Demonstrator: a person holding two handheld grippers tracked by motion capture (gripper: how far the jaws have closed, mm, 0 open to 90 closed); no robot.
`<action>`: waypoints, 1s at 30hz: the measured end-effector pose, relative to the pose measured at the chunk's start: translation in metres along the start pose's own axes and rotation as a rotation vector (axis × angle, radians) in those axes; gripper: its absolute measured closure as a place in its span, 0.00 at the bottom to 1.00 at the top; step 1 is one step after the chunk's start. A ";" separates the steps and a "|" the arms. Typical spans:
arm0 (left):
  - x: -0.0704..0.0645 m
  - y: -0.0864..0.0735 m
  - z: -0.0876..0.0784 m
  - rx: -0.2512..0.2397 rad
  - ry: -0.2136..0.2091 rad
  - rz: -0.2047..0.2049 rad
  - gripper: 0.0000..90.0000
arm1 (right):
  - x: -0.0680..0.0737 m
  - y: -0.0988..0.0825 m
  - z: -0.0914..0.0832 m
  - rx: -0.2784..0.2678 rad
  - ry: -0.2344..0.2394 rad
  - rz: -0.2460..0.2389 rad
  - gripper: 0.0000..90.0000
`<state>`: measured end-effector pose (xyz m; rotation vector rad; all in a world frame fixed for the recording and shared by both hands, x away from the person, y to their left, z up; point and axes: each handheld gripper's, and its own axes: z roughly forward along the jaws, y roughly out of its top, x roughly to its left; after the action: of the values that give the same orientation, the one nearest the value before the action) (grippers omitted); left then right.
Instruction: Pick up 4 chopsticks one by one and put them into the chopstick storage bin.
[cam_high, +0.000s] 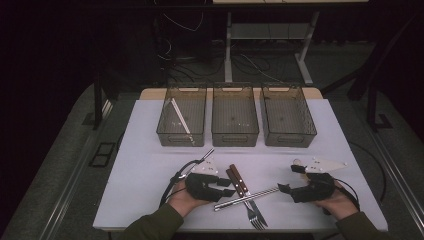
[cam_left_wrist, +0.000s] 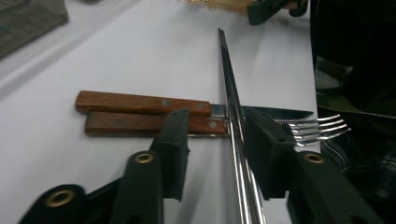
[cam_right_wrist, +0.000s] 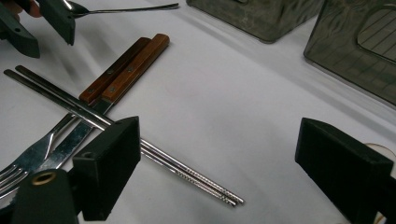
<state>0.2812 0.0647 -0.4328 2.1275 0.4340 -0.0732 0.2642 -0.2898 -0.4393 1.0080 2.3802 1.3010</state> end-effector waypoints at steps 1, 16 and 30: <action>0.000 0.000 0.001 0.009 -0.006 0.002 0.71 | 0.001 0.000 0.000 0.003 -0.001 0.001 0.16; -0.007 -0.004 0.010 0.086 -0.050 0.013 0.86 | 0.002 -0.001 0.004 0.024 -0.011 -0.023 0.16; -0.012 -0.004 0.012 0.098 -0.042 0.026 0.85 | 0.003 0.000 0.005 0.026 -0.013 -0.026 0.16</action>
<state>0.2705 0.0535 -0.4401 2.2233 0.3852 -0.1261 0.2645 -0.2852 -0.4422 0.9866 2.3982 1.2538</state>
